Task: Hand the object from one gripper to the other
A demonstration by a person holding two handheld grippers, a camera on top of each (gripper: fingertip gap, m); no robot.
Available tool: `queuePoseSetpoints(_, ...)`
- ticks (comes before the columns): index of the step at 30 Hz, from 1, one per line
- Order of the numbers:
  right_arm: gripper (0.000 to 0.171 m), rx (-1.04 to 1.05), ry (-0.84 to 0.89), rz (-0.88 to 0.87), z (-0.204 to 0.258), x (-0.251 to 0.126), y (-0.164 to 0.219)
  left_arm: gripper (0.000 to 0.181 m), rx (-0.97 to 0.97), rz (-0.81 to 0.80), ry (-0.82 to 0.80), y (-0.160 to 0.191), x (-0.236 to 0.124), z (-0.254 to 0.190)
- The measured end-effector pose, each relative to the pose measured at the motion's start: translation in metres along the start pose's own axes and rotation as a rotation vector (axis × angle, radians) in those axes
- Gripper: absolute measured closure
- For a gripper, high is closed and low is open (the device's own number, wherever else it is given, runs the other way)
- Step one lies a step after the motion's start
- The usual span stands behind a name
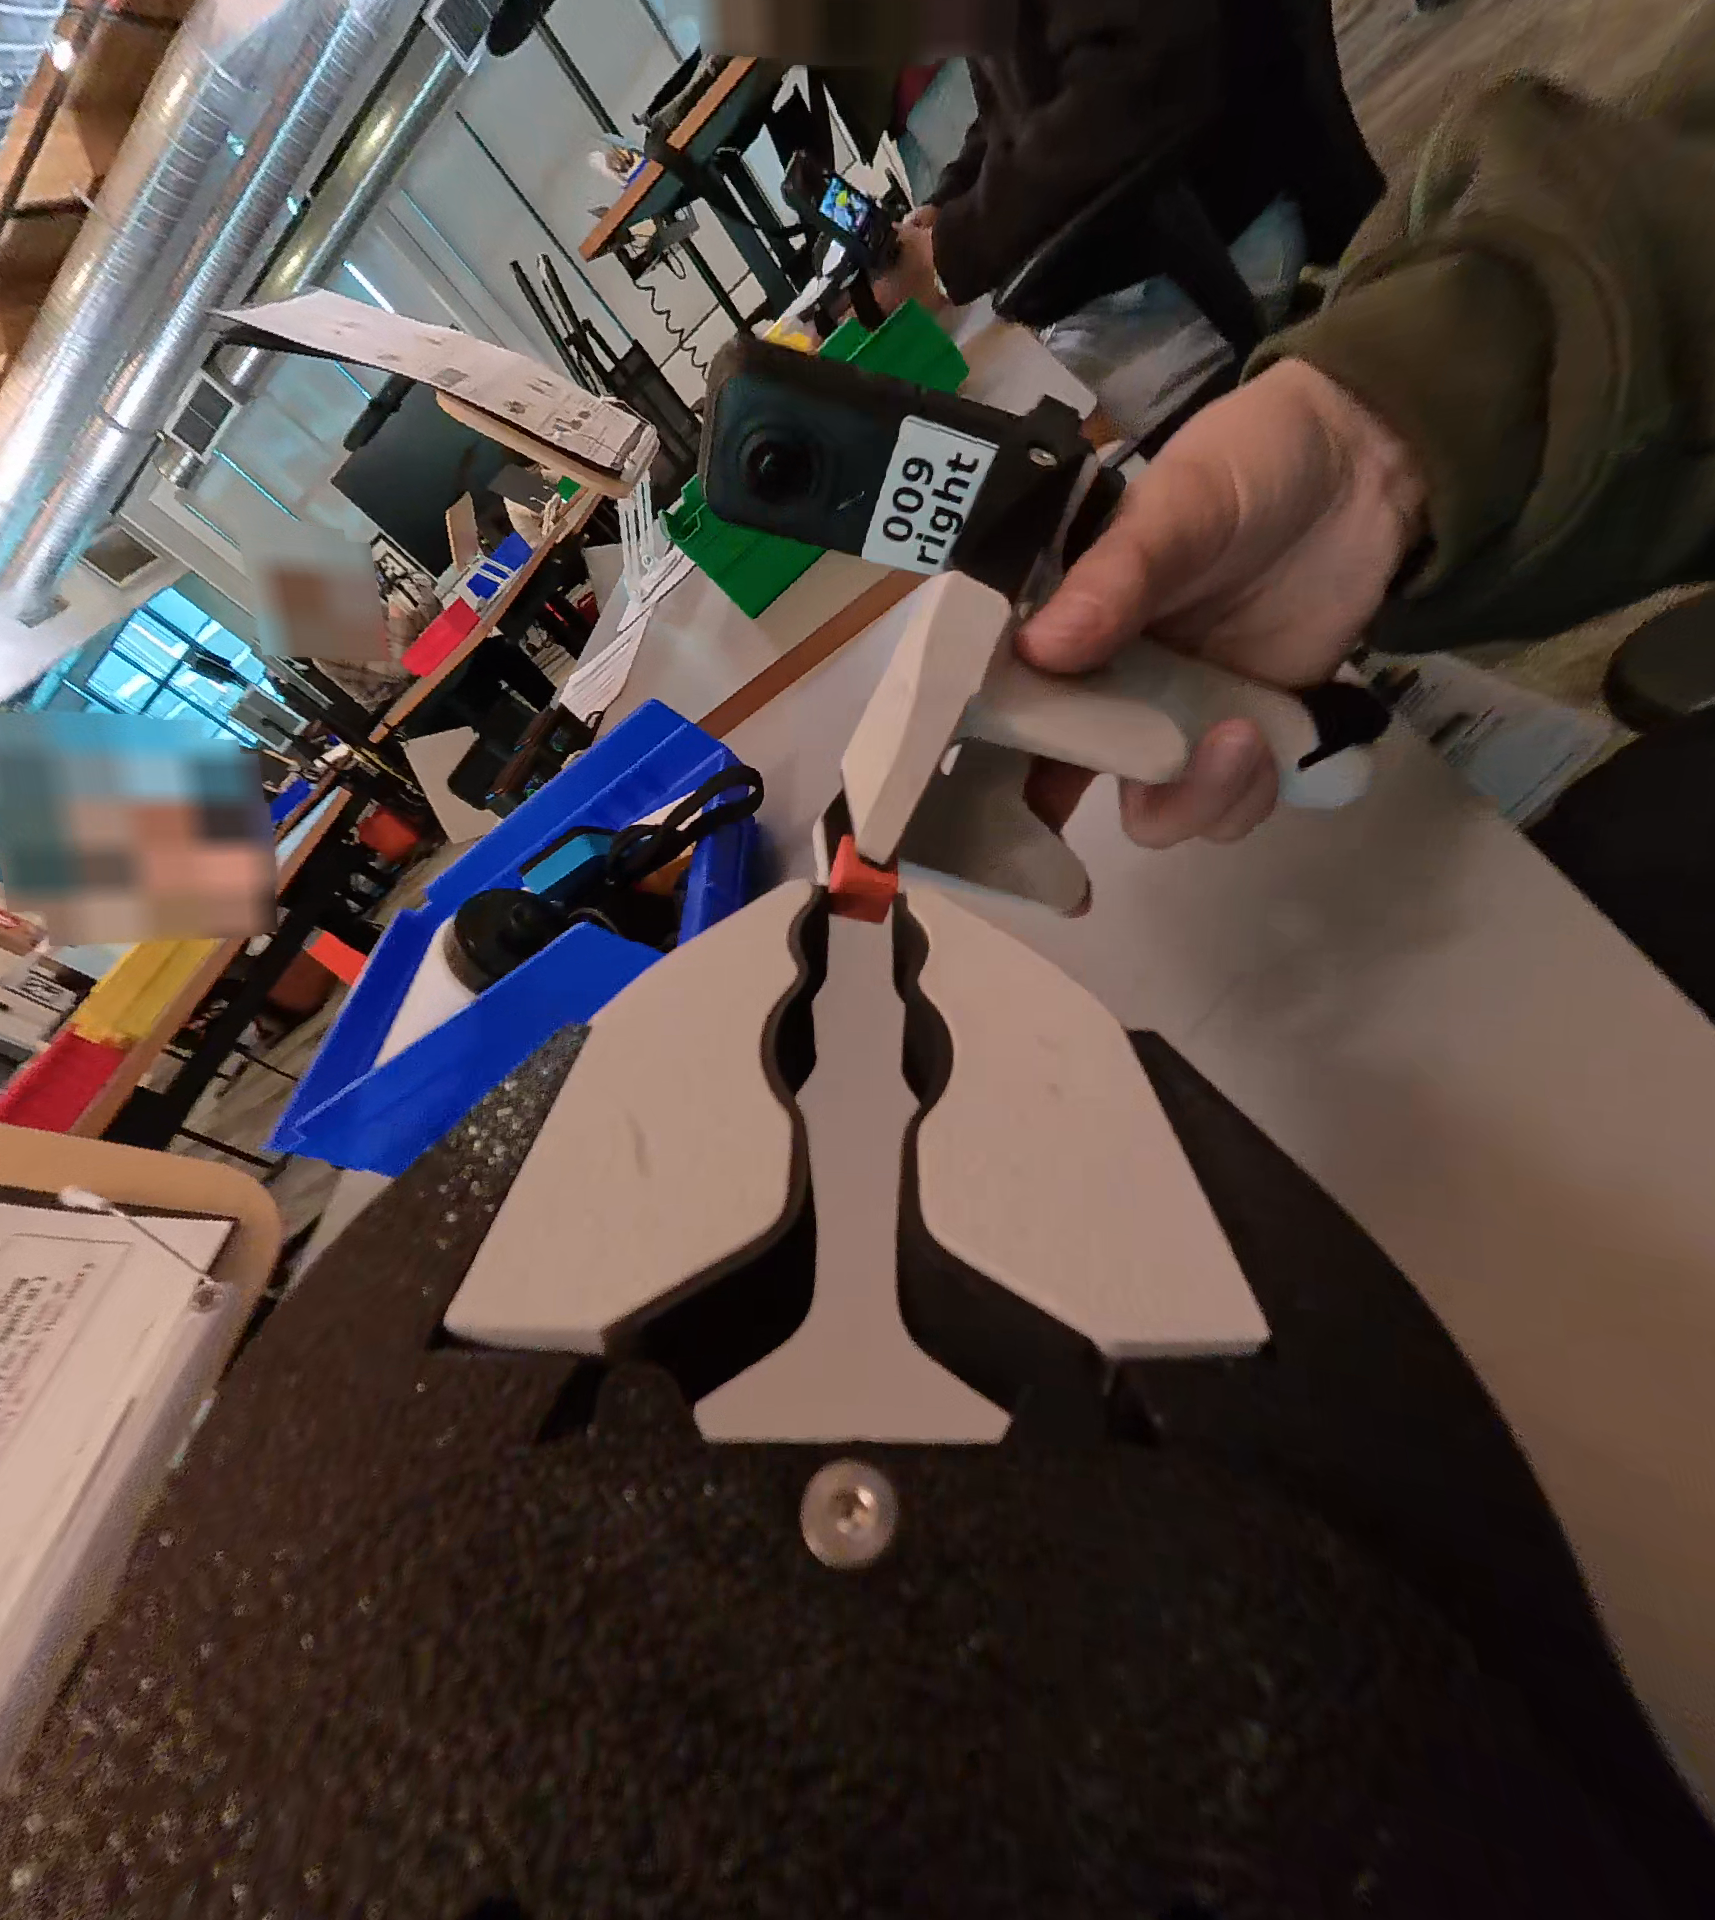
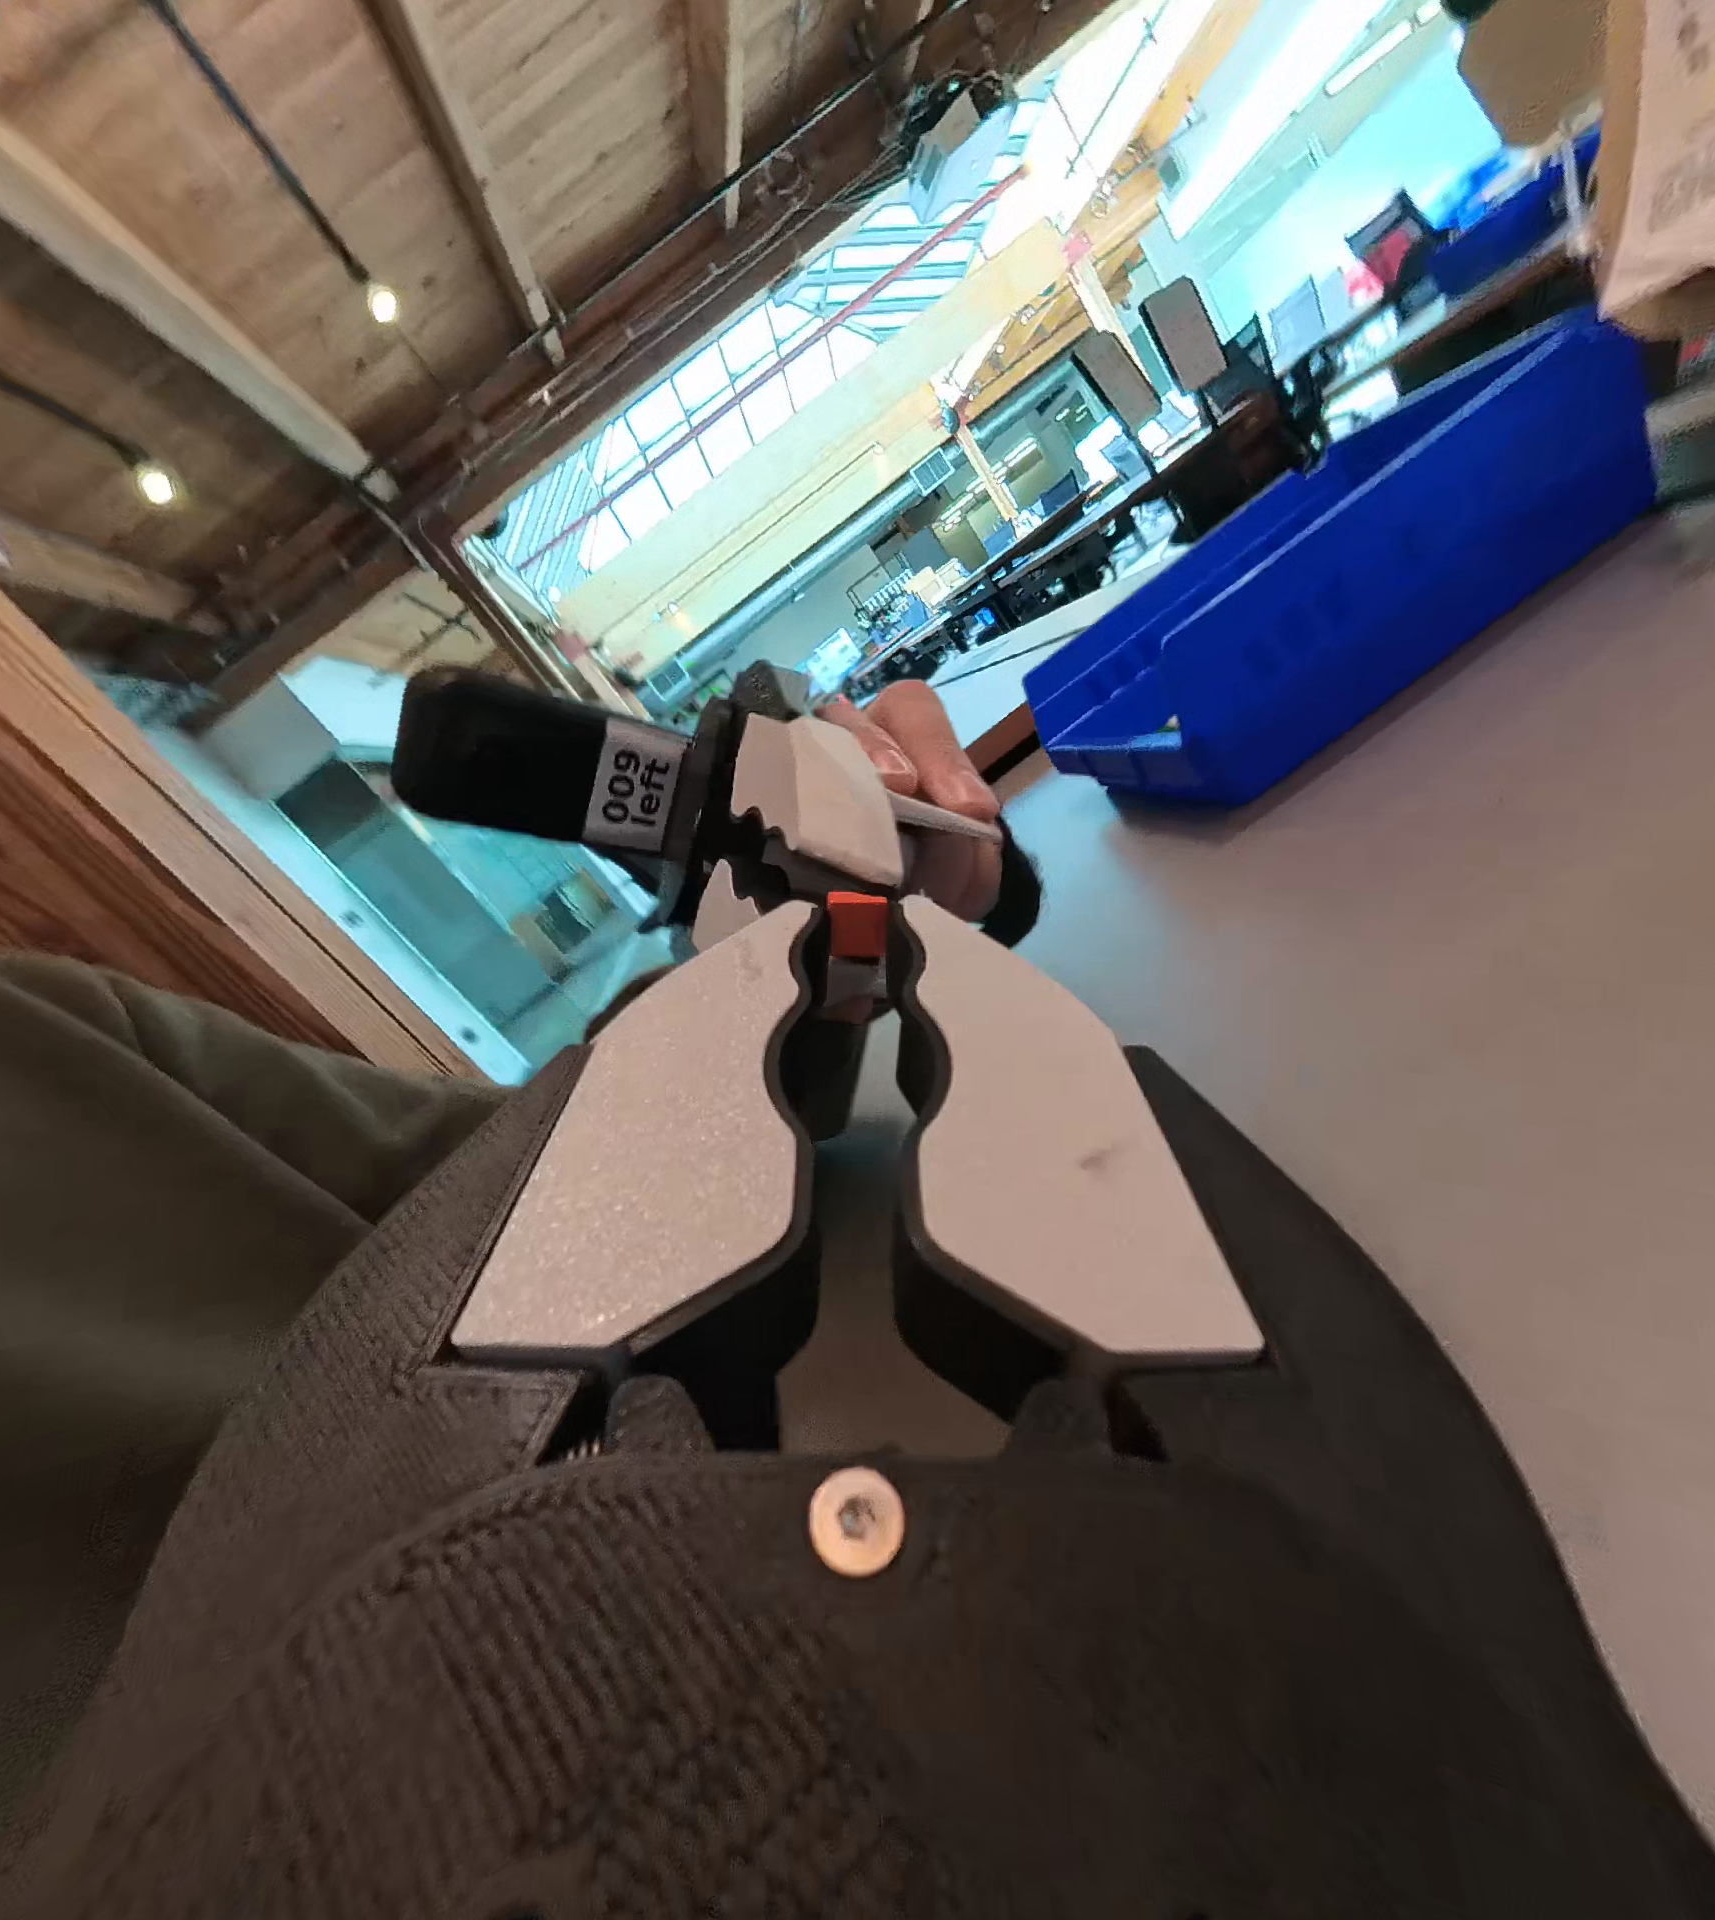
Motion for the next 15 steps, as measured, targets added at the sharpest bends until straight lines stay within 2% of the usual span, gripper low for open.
queuePoseSetpoints(2, 0.161, -0.187, 0.017, 0.004, 0.006, -0.002, -0.003, 0.167, -0.127, -0.028, 0.011, 0.0, -0.001, 0.003)
queuePoseSetpoints(5, 0.161, -0.607, 0.088, 0.039, 0.02, -0.007, -0.005, 0.156, -0.555, -0.064, 0.059, 0.006, 0.001, 0.015)
queuePoseSetpoints(7, 0.161, -0.895, 0.145, 0.088, 0.029, -0.009, -0.001, 0.153, -0.905, -0.099, 0.184, 0.01, 0.005, 0.019)
queuePoseSetpoints(9, 0.161, -1.085, 0.213, 0.11, 0.034, -0.01, 0.0, 0.153, -1.168, -0.129, 0.382, 0.015, 0.01, 0.017)
queuePoseSetpoints(12, 0.161, -1.189, 0.258, 0.058, 0.038, -0.012, -0.002, 0.153, -1.327, -0.167, 0.619, 0.02, 0.016, 0.008)
queuePoseSetpoints(15, 0.161, -1.239, 0.267, 0.09, 0.038, -0.012, 0.0, 0.154, -1.385, -0.244, 0.661, 0.02, 0.018, 0.007)
Point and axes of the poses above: each gripper's, where its closed fingertips meet, x out along the fingers, y out of its underside, z = x × y across the jaws, the point moved 9 cm from there along -x, back along the fingers, and after that the axes turned 2 degrees about z, right-handed, at the moved point
